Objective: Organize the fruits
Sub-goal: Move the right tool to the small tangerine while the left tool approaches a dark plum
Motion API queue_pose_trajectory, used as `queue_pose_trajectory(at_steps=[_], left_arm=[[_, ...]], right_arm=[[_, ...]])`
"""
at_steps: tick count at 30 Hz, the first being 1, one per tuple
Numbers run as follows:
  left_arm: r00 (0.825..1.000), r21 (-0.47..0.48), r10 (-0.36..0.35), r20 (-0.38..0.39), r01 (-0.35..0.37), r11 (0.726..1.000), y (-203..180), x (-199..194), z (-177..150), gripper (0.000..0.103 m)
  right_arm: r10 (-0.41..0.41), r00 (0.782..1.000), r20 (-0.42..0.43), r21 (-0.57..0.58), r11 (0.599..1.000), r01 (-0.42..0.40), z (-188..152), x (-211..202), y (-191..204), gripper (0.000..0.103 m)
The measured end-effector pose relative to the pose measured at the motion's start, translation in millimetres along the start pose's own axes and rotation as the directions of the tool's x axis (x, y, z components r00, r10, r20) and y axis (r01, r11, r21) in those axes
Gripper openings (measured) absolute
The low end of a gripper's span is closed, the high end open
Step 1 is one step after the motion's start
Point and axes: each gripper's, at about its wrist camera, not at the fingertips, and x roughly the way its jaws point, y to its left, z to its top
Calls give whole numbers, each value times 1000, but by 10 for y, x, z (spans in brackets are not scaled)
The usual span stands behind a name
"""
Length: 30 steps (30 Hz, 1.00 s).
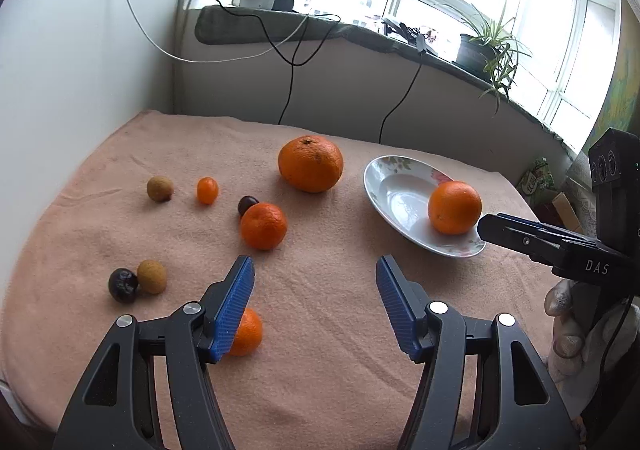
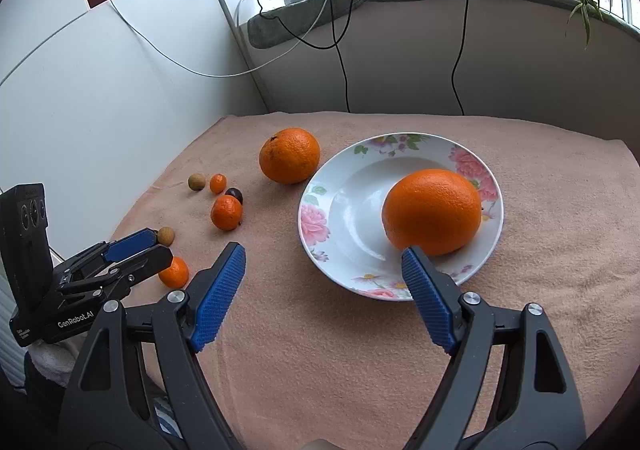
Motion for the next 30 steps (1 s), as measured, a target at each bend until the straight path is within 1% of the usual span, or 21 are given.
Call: queue_pose_trajectory(at_steps=[8, 14, 22, 23, 24, 27, 28, 30], left_arm=[[997, -57, 78, 9, -78, 995, 337, -216, -155, 63], [993, -106, 118, 0, -117, 987, 578, -328, -293, 63], [986, -149, 166, -9, -165, 975, 819, -423, -436, 63], [985, -155, 170, -13, -170, 973, 849, -420, -452, 63], [985, -160, 174, -18, -175, 971, 879, -413, -470, 63], [983, -180, 181, -34, -184, 966, 979, -390, -521, 63], [983, -185, 181, -36, -184, 965, 1003, -384, -533, 63], [983, -190, 177, -40, -181, 965, 1037, -378, -556, 62]], right_arm=[[45, 999, -27, -50, 998, -46, -99, 140, 296, 83], [76, 996, -47, -82, 993, -80, -120, 252, 497, 83], [125, 987, -101, -134, 981, -138, -169, 425, 748, 83], [135, 985, -109, -142, 979, -150, -173, 450, 785, 80], [145, 982, -120, -150, 975, -162, -177, 476, 823, 75], [164, 976, -146, -187, 964, -190, -198, 550, 964, 66], [169, 973, -155, -201, 959, -198, -208, 577, 1015, 64], [177, 968, -177, -225, 950, -214, -227, 642, 1106, 57]])
